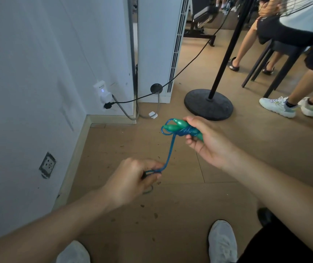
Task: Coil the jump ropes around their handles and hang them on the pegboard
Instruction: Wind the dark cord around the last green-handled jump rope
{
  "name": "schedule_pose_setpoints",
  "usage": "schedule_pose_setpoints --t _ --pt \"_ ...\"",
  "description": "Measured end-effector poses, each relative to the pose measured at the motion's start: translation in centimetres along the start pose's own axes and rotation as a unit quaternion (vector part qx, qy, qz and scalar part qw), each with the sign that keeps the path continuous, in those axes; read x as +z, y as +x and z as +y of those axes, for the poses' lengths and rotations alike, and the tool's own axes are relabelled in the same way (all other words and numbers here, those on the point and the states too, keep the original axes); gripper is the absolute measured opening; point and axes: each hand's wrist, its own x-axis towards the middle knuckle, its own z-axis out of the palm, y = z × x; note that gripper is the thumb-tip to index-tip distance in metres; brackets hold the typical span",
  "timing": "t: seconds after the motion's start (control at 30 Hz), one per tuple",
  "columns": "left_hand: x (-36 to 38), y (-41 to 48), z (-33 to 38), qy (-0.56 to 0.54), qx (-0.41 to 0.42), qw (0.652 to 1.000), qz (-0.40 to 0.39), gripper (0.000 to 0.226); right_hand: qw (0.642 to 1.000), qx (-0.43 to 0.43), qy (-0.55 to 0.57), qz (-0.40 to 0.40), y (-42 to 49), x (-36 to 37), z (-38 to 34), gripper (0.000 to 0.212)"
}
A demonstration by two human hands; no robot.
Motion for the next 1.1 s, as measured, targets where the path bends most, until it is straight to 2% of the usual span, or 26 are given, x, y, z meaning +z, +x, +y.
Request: schedule_pose_setpoints --t 0.1,0.23,0.3,0.37,0.5,0.7,0.77,0.87,1.03,1.1 --pt "0.3 -0.7 1.3 0.019 0.04 0.998 -0.037 0.005 0.996 -0.063 -0.055 0.023 0.4 -0.4 0.7 0.014" --pt "-0.4 -0.7 2.8 0.008 0.086 0.996 -0.028 0.012 0.956 -0.158 -0.249 -0.013 0.4 -1.0 1.7 0.006" --pt "-1.3 -0.2 3.5 -0.023 0.098 0.995 -0.011 0.011 0.934 -0.143 -0.323 -0.061 0.1 -1.0 1.7 0.006" --pt "-2.3 0.4 4.0 -0.061 0.098 0.993 0.02 0.011 0.923 -0.09 -0.355 -0.117 -0.4 -0.8 1.7 0.015" --pt "-3.6 1.5 3.4 -0.118 0.05 0.988 0.086 0.011 0.923 -0.03 -0.33 -0.199 -1.2 -0.4 1.4 0.047" --pt "-3.8 2.6 2.1 -0.141 -0.021 0.981 0.132 0.022 0.865 -0.058 -0.432 -0.249 -2.1 0.2 0.9 0.027" --pt "-3.8 2.8 1.5 -0.137 -0.031 0.982 0.127 0.019 0.873 -0.056 -0.417 -0.248 -2.2 0.3 0.8 0.019" --pt "-4.0 3.1 0.3 -0.144 -0.037 0.983 0.112 0.011 0.907 -0.03 -0.343 -0.241 -2.1 0.3 0.4 0.015" --pt "-4.3 3.3 -1.3 -0.173 -0.066 0.977 0.107 0.008 0.951 0.016 -0.224 -0.212 -1.6 -0.3 -0.3 0.043" --pt "-4.2 3.0 -2.2 -0.155 -0.067 0.98 0.104 0.01 0.968 0.034 -0.17 -0.182 -1.2 -0.5 -0.7 0.039"
